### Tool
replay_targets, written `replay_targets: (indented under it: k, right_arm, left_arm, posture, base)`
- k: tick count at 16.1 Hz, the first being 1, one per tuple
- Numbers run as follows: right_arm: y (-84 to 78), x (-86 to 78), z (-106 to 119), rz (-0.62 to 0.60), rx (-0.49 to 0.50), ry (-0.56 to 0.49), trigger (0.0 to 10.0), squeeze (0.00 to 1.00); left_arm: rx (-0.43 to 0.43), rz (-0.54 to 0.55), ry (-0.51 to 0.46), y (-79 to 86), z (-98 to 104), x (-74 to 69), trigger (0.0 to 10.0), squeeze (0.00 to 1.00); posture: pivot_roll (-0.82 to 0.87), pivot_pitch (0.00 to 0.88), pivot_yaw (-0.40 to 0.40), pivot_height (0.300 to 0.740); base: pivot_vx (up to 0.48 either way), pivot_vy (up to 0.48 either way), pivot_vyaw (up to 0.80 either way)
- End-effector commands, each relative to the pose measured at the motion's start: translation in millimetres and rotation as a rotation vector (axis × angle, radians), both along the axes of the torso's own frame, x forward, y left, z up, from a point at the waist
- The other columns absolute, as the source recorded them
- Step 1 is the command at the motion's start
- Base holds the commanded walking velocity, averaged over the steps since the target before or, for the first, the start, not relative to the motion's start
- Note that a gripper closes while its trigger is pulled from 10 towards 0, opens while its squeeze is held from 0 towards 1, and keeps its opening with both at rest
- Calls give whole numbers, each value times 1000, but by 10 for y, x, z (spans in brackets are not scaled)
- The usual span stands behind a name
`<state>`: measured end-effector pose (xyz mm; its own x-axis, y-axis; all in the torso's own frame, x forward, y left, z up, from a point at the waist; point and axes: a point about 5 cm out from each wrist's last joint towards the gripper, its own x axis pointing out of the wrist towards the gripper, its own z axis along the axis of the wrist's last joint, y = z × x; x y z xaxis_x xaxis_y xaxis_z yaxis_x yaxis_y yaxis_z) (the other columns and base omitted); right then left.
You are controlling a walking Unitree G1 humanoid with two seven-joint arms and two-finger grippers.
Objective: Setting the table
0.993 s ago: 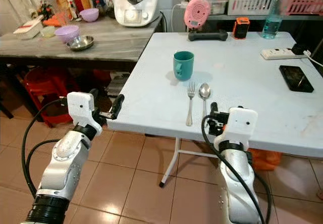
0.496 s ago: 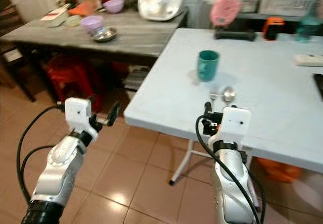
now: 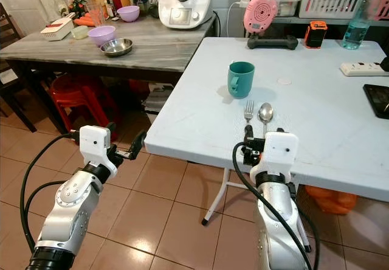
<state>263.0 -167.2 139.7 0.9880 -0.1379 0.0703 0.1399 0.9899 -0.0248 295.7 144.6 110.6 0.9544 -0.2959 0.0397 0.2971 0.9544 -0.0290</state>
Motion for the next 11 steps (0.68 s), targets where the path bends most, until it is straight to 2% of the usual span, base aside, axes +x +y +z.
replay_targets:
  k: [1,11]
  right_arm:
    - [46,-6,28,20,-6,-16,10000,0]
    - [43,-2,12,12,-6,-13,10000,0]
  left_arm:
    - [0,-9,-23,14,51,-4,10000,0]
    - [-3,-36,-25,-11,57,-2,10000,0]
  posture:
    - [-87,0,86,740]
    - [-88,0,91,740]
  base:
    - [262,0,0]
    - [330,0,0]
